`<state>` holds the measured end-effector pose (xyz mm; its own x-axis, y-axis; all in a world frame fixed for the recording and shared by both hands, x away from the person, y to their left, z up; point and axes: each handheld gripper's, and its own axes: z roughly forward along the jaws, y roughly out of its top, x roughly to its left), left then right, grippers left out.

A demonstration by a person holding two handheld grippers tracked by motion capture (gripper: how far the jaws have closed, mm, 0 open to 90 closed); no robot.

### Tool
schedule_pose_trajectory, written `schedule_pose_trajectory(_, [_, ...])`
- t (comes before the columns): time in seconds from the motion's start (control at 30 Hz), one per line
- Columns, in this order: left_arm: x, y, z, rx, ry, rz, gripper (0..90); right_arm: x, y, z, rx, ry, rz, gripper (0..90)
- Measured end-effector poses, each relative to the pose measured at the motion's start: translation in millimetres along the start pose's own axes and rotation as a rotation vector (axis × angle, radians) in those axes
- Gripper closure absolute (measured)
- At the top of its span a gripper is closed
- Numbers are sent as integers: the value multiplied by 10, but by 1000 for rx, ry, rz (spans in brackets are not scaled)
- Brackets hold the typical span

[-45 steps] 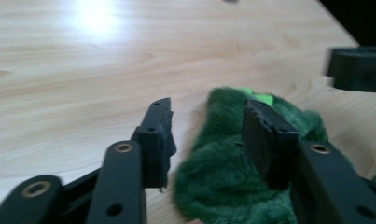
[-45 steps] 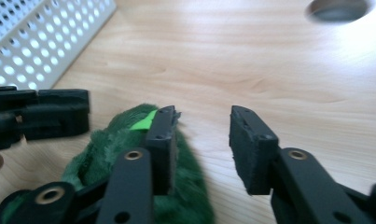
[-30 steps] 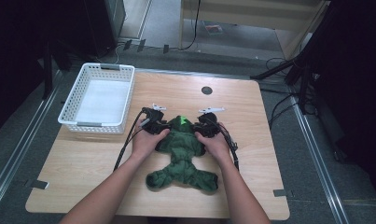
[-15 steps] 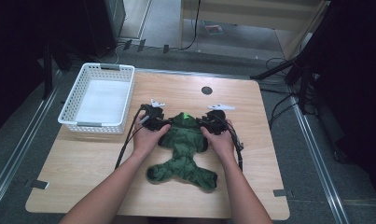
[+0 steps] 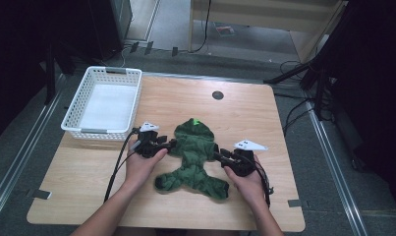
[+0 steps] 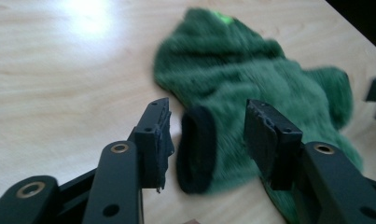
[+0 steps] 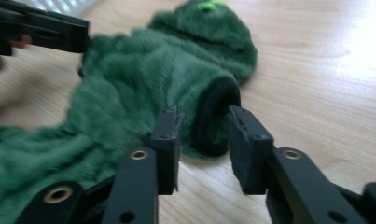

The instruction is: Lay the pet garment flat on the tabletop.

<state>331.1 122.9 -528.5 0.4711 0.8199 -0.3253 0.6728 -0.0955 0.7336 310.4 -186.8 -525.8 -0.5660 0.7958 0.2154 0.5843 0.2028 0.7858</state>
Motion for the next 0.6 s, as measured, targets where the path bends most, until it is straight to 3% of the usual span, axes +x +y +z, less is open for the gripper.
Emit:
schedule_pose_trajectory(0.1, [-44, -75, 49, 23, -29, 20, 534, -28, 1, 84, 2, 26, 33, 622])
schedule_pose_trajectory(0.2, [-71, -106, 80, 35, -31, 35, 560, -10, 5, 185, 16, 62, 38, 623])
schedule_pose_trajectory(0.27, [-62, -121, 103, 45, -43, 35, 611, 36, -6, 245, 31, 68, 26, 687])
schedule_pose_trajectory(0.3, [-53, -118, 99, 46, -52, 28, 655, 56, -11, 258, 37, 73, 22, 765])
schedule_pose_trajectory(0.33, [-35, -107, 82, 46, -82, 9, 699, 67, -10, 257, 38, 77, 21, 810])
schedule_pose_trajectory(0.43, [21, -77, 17, 43, -117, -4, 843, 59, 40, 171, 16, 105, 50, 859])
schedule_pose_trajectory(0.6, [162, -52, -86, 75, -143, -32, 879, -42, 93, -35, 13, 135, 110, 869])
